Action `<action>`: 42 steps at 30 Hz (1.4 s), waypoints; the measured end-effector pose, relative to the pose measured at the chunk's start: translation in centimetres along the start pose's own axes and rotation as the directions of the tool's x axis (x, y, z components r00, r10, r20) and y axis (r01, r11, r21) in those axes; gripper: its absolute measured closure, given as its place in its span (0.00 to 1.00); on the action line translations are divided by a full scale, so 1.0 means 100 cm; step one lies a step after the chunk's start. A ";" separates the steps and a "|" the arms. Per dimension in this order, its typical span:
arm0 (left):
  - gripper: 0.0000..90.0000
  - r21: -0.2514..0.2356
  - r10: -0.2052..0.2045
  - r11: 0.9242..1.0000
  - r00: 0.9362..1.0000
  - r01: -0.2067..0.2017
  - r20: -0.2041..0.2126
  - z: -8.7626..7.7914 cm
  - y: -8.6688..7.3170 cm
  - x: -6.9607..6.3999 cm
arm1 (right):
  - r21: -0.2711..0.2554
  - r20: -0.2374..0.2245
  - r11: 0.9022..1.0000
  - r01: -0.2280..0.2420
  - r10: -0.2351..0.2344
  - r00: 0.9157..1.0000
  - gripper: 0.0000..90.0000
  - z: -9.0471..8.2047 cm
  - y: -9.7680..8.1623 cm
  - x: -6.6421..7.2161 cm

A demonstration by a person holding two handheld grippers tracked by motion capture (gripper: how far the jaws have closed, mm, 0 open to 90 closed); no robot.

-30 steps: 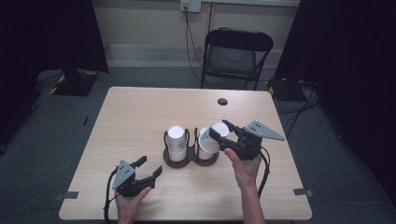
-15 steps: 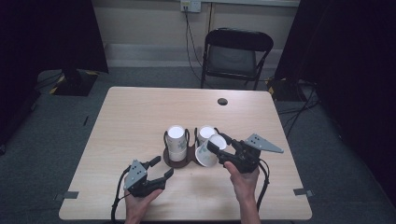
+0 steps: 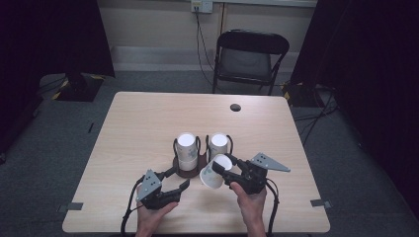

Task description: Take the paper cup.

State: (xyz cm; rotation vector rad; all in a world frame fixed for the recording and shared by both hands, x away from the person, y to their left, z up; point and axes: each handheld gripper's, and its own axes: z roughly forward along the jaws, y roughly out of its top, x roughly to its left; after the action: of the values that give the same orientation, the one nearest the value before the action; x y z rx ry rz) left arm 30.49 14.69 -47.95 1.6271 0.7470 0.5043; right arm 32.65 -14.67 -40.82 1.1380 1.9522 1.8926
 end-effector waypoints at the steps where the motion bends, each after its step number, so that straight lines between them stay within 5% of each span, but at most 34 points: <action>1: 0.39 0.005 0.006 1.000 1.000 -0.006 0.001 0.001 0.000 -0.001 | -0.001 -0.006 1.000 0.001 -0.001 1.000 0.42 0.001 -0.002 0.002; 14: 0.42 -0.012 0.021 1.000 0.999 -0.021 0.025 0.009 -0.005 -0.016 | 0.005 -0.100 0.997 -0.077 0.077 0.992 0.42 0.009 -0.012 0.007; 20: 0.51 -0.036 0.039 0.999 0.999 -0.038 0.016 0.012 -0.004 -0.020 | 0.031 -0.103 0.996 -0.082 0.085 0.991 0.42 0.015 -0.012 0.007; 31: 0.51 -0.045 0.042 0.998 0.999 -0.041 0.021 0.018 -0.008 -0.026 | 0.059 -0.126 0.993 -0.103 0.110 0.986 0.41 0.023 -0.012 0.010; 42: 0.61 -0.116 0.078 0.990 0.996 -0.082 -0.034 0.008 -0.008 -0.030 | 0.094 -0.207 0.982 -0.163 0.180 0.962 0.40 0.031 -0.016 0.009</action>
State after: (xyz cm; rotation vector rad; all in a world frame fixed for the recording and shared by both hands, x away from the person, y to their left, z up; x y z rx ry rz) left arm 28.78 12.01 -48.65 1.5469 0.6634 0.6199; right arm 33.37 -11.56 -42.44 1.2045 2.1156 2.1259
